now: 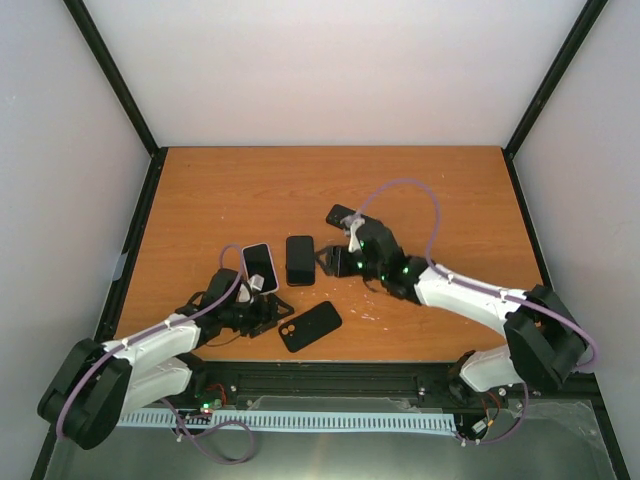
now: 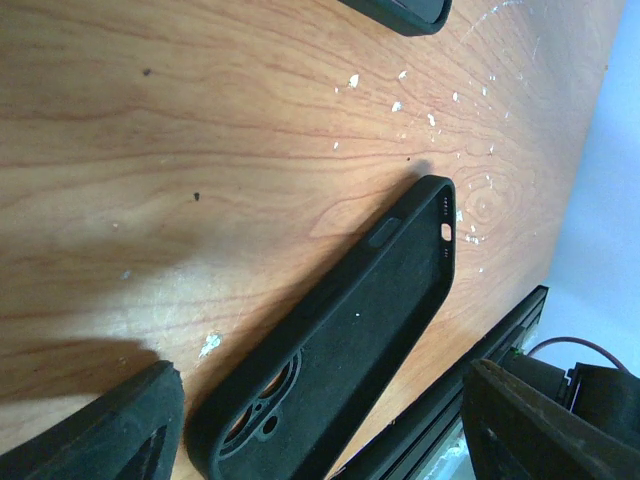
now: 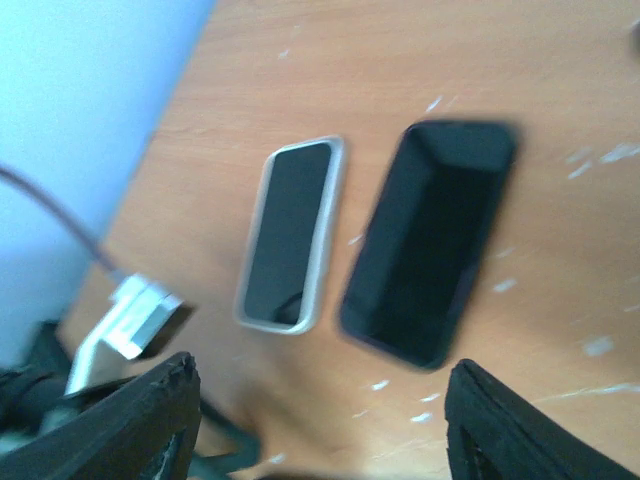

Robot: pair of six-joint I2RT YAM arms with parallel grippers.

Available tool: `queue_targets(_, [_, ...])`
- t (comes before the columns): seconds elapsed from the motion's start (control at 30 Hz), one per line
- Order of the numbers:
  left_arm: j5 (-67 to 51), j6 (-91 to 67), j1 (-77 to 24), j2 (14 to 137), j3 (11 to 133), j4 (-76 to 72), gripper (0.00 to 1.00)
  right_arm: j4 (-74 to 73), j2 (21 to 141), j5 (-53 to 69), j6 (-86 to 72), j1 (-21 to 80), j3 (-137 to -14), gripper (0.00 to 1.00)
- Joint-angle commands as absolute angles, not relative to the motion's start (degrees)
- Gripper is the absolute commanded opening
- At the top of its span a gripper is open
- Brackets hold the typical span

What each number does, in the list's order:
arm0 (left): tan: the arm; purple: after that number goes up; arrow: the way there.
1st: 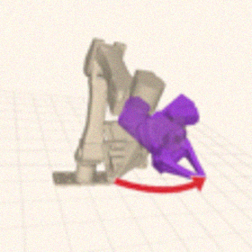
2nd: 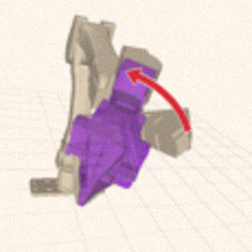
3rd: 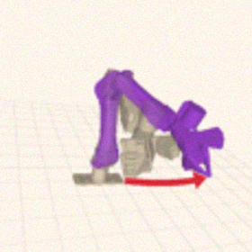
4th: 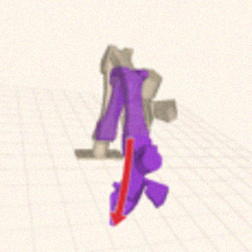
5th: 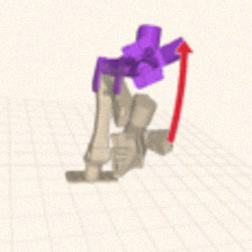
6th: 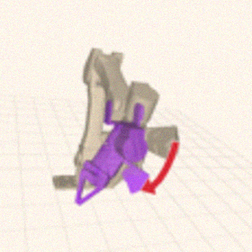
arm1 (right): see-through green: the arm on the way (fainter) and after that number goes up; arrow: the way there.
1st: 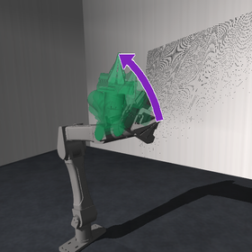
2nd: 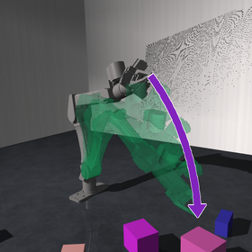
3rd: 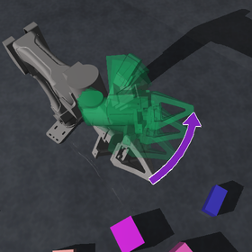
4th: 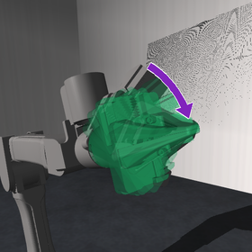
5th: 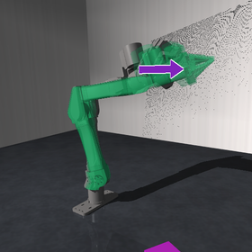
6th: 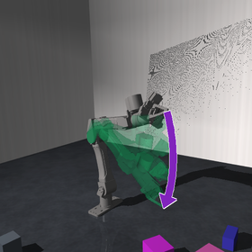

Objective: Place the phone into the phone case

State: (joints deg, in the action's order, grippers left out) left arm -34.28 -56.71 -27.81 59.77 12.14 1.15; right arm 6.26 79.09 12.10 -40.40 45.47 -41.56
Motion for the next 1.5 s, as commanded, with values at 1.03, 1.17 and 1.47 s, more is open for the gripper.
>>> queue_targets(1.03, [-31.44,-53.96,-32.56,68.28,21.24,-6.02,0.77,-25.63,122.96,4.27,18.23,24.97,-88.09,0.89])
queue_targets(1.17, [-28.81,-53.13,-32.53,65.81,23.48,-2.21,0.78,-28.54,125.78,6.40,19.65,24.75,-90.72,0.87])
queue_targets(1.47, [-26.28,-52.38,-29.90,61.61,24.17,1.85,0.80,-32.55,126.99,5.84,16.85,24.74,-90.92,0.74])
